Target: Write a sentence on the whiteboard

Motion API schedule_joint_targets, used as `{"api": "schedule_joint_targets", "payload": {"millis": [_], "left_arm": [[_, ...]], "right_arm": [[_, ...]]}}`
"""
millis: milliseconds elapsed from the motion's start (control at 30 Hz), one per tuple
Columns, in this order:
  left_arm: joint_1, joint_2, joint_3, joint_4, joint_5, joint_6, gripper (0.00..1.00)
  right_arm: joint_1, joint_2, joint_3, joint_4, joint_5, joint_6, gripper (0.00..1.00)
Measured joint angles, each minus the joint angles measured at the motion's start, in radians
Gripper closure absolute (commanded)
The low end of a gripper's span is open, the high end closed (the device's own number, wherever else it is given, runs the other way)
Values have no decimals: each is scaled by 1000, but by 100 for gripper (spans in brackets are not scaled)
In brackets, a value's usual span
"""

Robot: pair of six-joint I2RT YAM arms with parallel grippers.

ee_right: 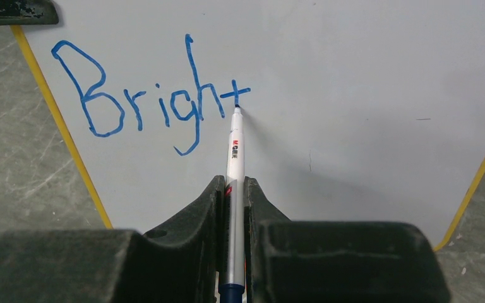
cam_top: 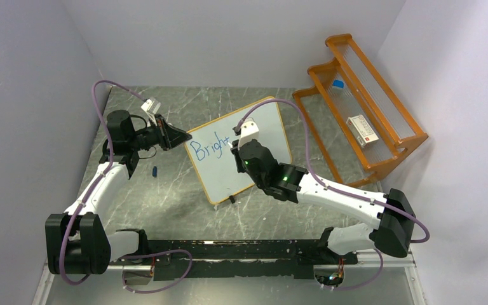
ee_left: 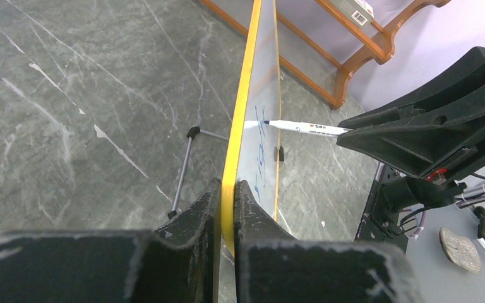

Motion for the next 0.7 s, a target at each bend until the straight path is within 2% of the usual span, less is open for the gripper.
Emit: {"api": "schedule_joint_targets", "payload": {"millis": [700], "left_arm": [[0, 2, 0, 0, 0, 1, 95]], "right_arm": [[3, -1, -3, -6, 27, -2, 100]]}}
